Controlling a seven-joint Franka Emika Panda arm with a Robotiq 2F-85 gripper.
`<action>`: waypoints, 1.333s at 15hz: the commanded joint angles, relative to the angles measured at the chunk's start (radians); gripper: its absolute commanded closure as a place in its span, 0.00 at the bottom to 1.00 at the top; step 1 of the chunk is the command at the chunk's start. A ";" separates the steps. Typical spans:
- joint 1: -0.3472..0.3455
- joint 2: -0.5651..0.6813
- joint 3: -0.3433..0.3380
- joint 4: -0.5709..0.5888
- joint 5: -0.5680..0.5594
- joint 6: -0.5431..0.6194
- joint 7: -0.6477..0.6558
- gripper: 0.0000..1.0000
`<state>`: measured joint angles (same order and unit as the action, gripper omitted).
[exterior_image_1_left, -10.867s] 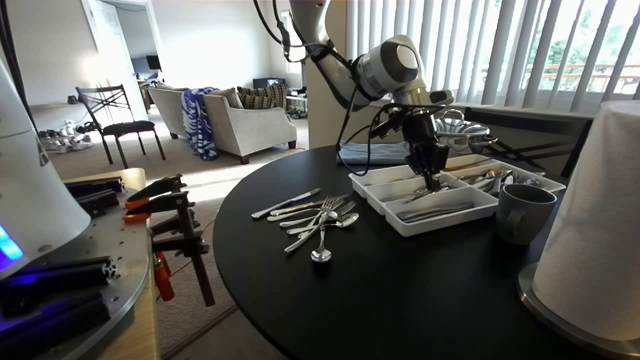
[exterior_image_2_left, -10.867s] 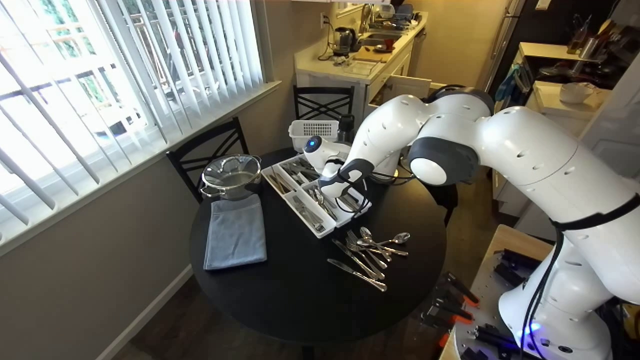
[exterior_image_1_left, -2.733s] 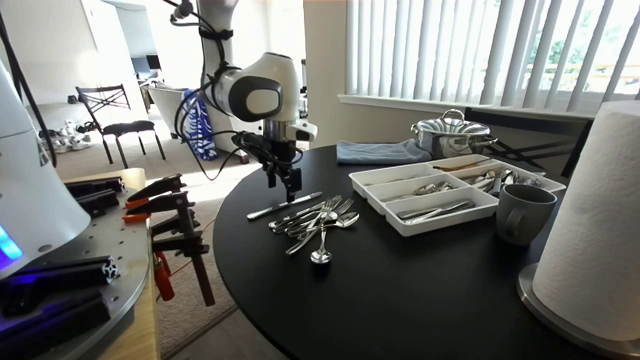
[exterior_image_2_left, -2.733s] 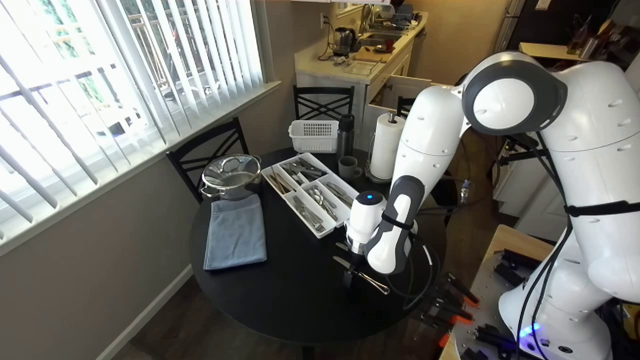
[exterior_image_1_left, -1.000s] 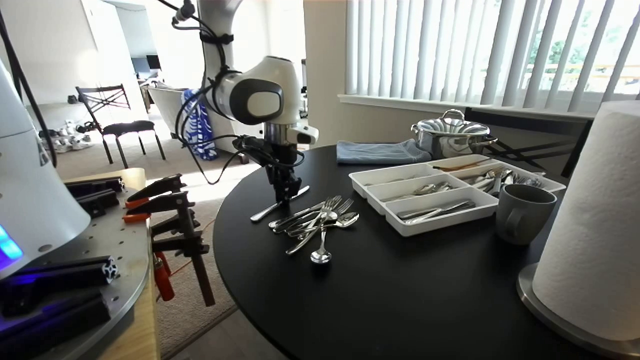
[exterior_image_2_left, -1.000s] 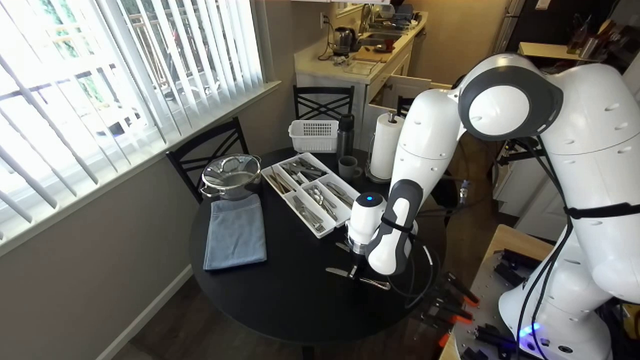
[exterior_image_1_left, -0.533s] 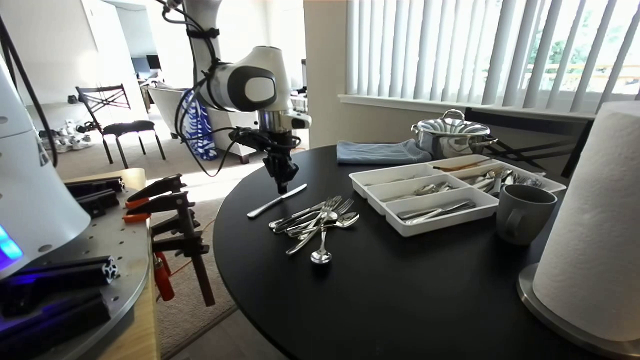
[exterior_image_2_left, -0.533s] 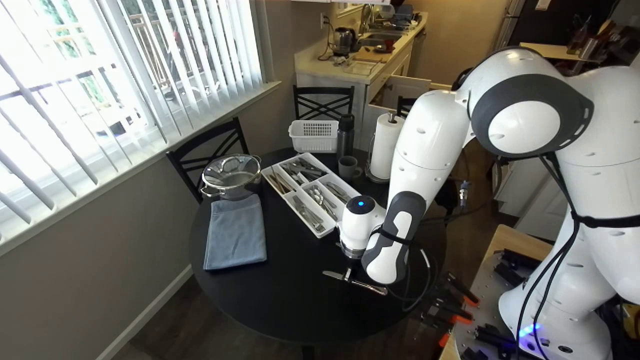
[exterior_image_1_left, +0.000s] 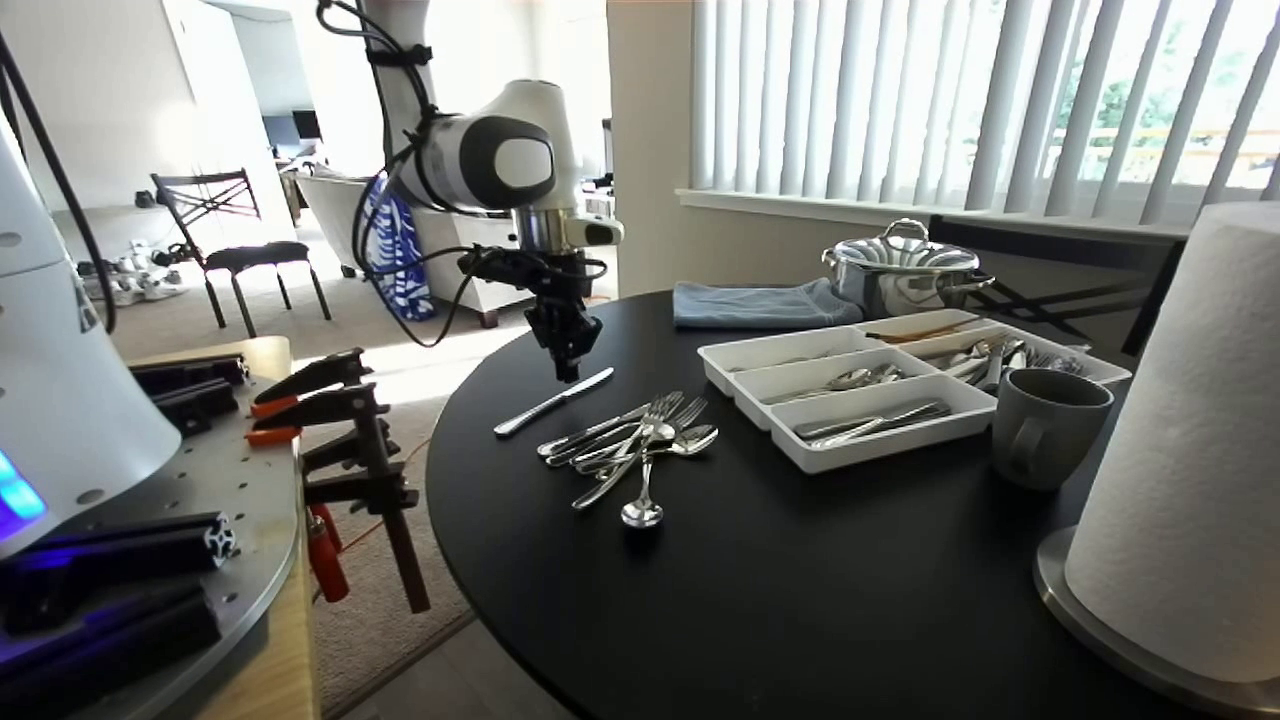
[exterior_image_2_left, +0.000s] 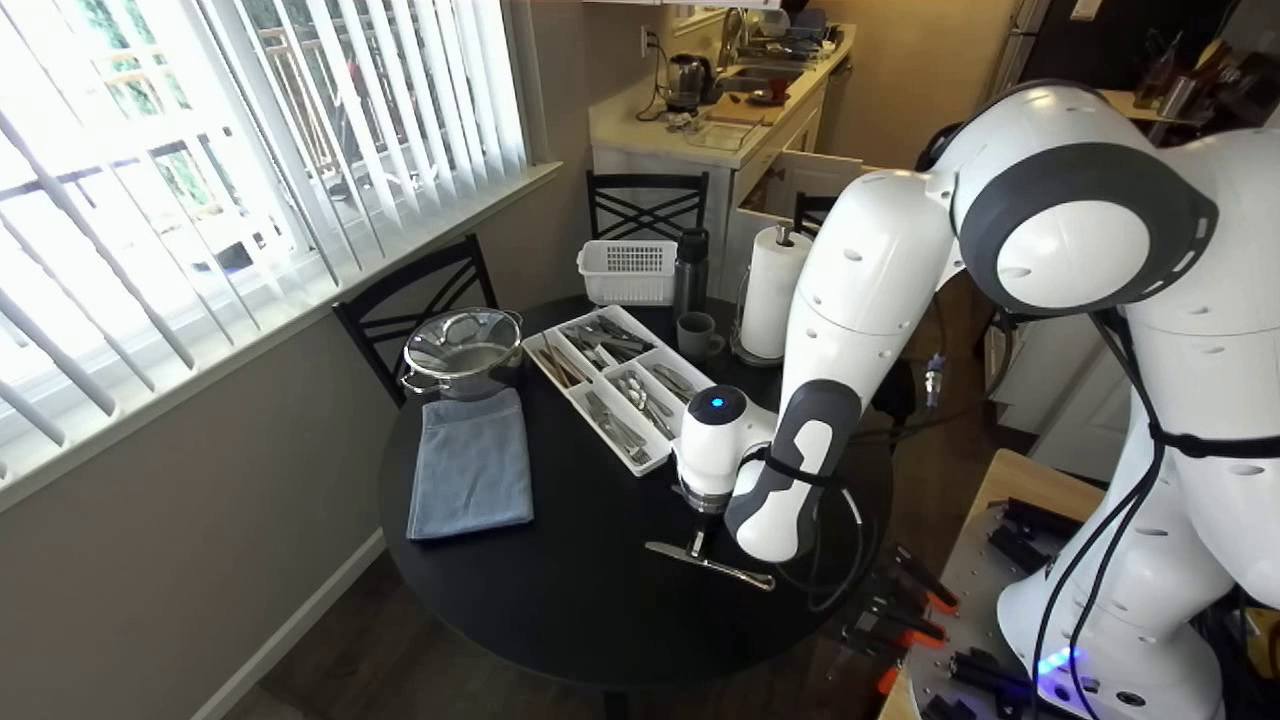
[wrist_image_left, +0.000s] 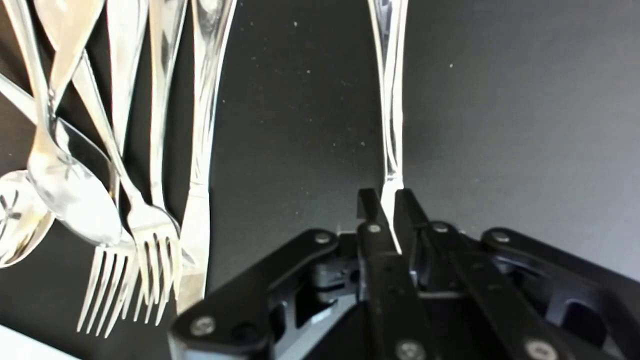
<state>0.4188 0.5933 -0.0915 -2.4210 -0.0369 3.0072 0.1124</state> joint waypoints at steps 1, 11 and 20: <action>-0.015 -0.034 0.012 -0.036 -0.091 -0.070 -0.061 0.56; -0.052 0.011 0.026 -0.008 -0.193 -0.071 -0.074 0.01; -0.138 0.079 0.089 0.053 -0.180 -0.050 -0.141 0.00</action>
<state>0.3238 0.6496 -0.0336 -2.3791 -0.2113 2.9322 0.0155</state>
